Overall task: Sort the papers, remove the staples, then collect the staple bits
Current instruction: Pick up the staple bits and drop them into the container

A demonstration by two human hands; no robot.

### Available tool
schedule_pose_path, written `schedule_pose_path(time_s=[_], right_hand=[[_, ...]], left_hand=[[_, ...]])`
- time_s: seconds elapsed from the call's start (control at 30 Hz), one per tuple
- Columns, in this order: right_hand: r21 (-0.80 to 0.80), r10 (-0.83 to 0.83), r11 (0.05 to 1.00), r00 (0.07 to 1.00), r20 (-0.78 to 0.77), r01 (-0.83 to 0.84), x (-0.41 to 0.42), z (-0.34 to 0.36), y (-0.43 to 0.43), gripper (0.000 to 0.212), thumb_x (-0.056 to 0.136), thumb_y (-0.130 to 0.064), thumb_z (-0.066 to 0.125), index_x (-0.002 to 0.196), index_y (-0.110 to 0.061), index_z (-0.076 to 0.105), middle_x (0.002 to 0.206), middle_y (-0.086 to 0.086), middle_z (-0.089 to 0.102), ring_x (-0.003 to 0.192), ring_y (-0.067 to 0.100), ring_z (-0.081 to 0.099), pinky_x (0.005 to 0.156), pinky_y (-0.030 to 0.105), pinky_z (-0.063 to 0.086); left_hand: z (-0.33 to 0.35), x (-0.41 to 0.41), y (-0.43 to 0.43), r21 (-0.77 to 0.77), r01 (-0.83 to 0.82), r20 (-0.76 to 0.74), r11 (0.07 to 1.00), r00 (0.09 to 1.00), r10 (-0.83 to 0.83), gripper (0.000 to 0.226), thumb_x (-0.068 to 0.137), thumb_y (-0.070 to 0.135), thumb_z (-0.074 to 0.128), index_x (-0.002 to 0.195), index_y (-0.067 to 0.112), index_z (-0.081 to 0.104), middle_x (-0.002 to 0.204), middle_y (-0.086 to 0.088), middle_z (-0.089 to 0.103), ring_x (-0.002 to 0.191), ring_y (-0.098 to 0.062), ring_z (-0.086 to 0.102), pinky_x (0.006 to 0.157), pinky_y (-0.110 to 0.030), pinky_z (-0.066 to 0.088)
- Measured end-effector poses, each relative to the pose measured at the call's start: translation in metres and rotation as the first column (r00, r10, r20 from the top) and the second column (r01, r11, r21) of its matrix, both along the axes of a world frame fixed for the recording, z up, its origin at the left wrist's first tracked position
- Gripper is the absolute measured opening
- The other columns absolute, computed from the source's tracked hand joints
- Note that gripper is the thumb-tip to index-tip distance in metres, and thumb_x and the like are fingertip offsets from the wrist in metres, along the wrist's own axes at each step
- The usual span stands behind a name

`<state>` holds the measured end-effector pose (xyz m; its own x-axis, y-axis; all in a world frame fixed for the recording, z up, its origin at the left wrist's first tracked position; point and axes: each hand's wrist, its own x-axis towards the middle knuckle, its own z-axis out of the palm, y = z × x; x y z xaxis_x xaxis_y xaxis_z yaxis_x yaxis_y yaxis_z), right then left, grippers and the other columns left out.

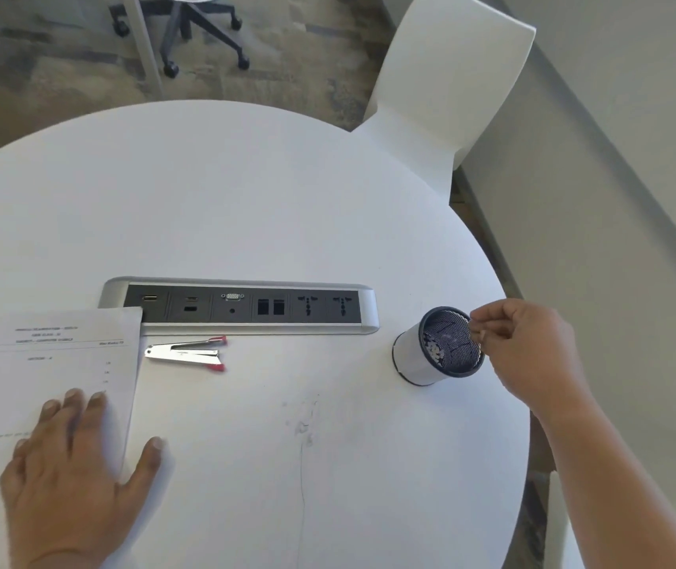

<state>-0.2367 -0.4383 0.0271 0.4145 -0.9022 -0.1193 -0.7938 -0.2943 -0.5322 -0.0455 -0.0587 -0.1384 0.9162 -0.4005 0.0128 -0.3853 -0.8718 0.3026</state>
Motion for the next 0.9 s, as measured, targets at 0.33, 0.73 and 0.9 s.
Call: schedule_pose_path(time_s=[0.33, 0.73, 0.9], right_hand=[[-0.005, 0.025, 1.0, 0.996, 0.085, -0.025, 0.004, -0.004, 0.007, 0.02, 0.078, -0.006, 0.071, 0.078, -0.026, 0.07, 0.073, -0.007, 0.073, 0.068, 0.007, 0.068, 0.064, 0.019, 0.049], [0.046, 0.535, 0.844, 0.845, -0.013, -0.534, 0.021, -0.074, 0.124, 0.025, 0.079, -0.001, 0.061, 0.086, -0.019, 0.077, 0.086, -0.005, 0.074, 0.077, 0.016, 0.067, 0.074, 0.029, 0.055], [-0.011, 0.729, 0.66, 0.644, -0.231, -0.751, 0.006, -0.113, 0.155, 0.019, 0.07, 0.001, 0.068, 0.073, -0.017, 0.07, 0.074, -0.004, 0.065, 0.071, 0.023, 0.059, 0.046, 0.035, 0.051]], left_hand=[[0.001, -0.003, -0.004, 0.044, -0.033, -0.047, 0.998, 0.998, 0.035, 0.091, 0.072, 0.069, 0.04, 0.141, 0.01, 0.046, 0.155, -0.017, 0.039, 0.147, -0.037, 0.03, 0.113, -0.06, 0.027], [0.006, -0.004, 0.001, 0.099, -0.034, -0.057, 0.994, 0.998, 0.04, 0.086, 0.08, 0.068, 0.036, 0.145, 0.012, 0.041, 0.159, -0.014, 0.035, 0.15, -0.032, 0.025, 0.118, -0.053, 0.022], [0.006, -0.005, 0.001, 0.093, -0.036, -0.054, 0.995, 0.998, 0.041, 0.084, 0.081, 0.067, 0.037, 0.145, 0.013, 0.041, 0.158, -0.013, 0.035, 0.15, -0.031, 0.025, 0.118, -0.052, 0.021]])
